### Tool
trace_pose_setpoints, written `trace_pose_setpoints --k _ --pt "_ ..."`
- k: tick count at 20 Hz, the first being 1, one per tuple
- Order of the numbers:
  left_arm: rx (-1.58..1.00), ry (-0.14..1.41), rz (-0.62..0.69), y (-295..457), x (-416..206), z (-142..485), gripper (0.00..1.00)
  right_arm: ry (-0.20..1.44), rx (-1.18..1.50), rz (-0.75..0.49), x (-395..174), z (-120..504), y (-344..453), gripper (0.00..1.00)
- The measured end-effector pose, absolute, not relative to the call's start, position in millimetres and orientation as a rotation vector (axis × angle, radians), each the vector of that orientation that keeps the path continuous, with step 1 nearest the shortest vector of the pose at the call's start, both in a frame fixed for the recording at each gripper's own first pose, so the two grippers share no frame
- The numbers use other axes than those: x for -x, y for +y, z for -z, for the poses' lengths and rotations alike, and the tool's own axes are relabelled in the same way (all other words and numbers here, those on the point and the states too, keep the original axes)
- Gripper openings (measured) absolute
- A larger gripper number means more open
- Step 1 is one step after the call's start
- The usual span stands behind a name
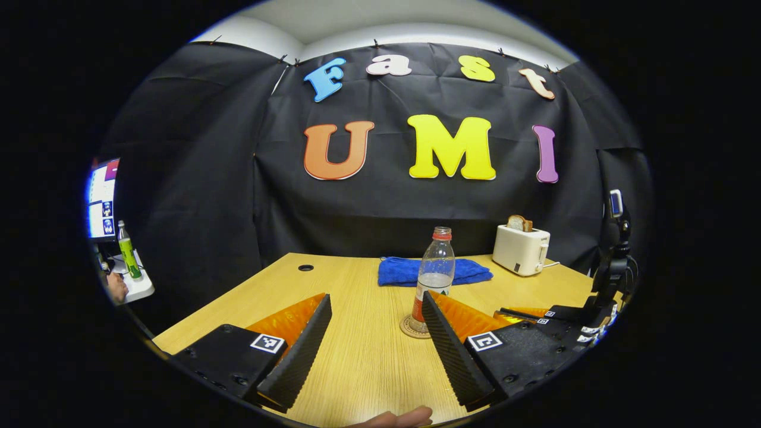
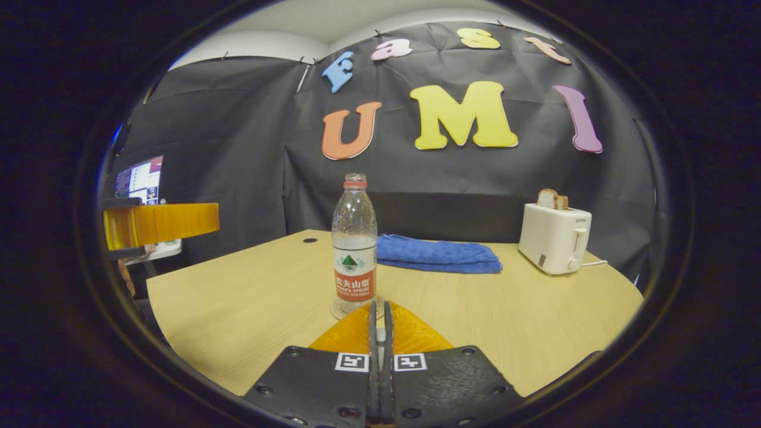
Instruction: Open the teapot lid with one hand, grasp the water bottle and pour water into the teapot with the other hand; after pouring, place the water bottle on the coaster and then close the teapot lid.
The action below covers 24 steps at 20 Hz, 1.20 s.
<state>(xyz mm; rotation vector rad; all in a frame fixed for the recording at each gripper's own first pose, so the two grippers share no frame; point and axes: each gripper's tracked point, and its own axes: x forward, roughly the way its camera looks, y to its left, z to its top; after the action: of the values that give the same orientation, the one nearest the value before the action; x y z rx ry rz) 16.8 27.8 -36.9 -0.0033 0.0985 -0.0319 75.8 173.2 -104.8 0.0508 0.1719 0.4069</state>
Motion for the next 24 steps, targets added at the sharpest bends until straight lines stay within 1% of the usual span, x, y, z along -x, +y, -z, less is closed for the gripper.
trace_pose_setpoints --k 8,9,10,12,13,14,15,17,18,19,20,21,22,24 --pt "-0.013 0.119 0.049 19.7 -17.6 44.2 0.96 0.183 -0.034 -0.401 -82.5 113.8 175.0 0.02" --pt "-0.018 0.123 0.051 18.5 -18.3 44.8 0.96 0.173 -0.032 -0.397 -82.7 111.6 173.8 0.06" --pt "-0.019 0.124 0.052 18.7 -17.3 44.3 0.96 0.162 -0.028 -0.387 -82.4 109.1 171.0 0.03" --pt "-0.016 0.127 0.059 16.8 -16.0 44.2 0.96 0.139 -0.03 -0.381 -75.9 98.0 166.1 0.1" --pt "-0.017 0.125 0.059 16.7 -15.5 42.6 0.96 0.133 -0.034 -0.383 -73.5 93.4 164.2 0.1" --pt "-0.023 0.119 0.064 15.4 -13.3 40.2 0.96 0.123 -0.037 -0.376 -70.2 86.2 160.3 0.25" --pt "-0.037 0.11 0.069 13.6 -10.4 36.0 0.96 0.096 -0.036 -0.34 -65.3 74.4 148.5 0.38" --pt "-0.041 0.101 0.058 13.7 -8.2 31.8 0.96 0.069 -0.038 -0.324 -56.7 60.0 140.6 0.52" --pt "-0.043 0.093 0.05 13.6 -5.0 27.1 0.96 0.053 -0.047 -0.322 -48.8 49.4 136.8 0.67" --pt "-0.05 0.075 0.049 11.7 -1.0 21.0 0.96 0.03 -0.05 -0.316 -41.2 36.9 129.3 0.77" --pt "-0.058 0.068 0.051 9.2 0.2 18.4 0.96 0.012 -0.048 -0.31 -35.4 27.8 123.7 0.81" --pt "-0.07 0.061 0.049 7.0 2.8 16.2 0.96 -0.003 -0.047 -0.288 -27.3 16.1 112.0 0.92" --pt "-0.077 0.06 0.044 7.2 5.2 14.7 0.95 -0.008 -0.047 -0.259 -23.8 11.5 99.4 0.95" --pt "-0.067 0.048 0.033 6.3 11.1 7.0 0.96 -0.03 -0.036 -0.187 -13.7 -2.0 70.4 0.95"
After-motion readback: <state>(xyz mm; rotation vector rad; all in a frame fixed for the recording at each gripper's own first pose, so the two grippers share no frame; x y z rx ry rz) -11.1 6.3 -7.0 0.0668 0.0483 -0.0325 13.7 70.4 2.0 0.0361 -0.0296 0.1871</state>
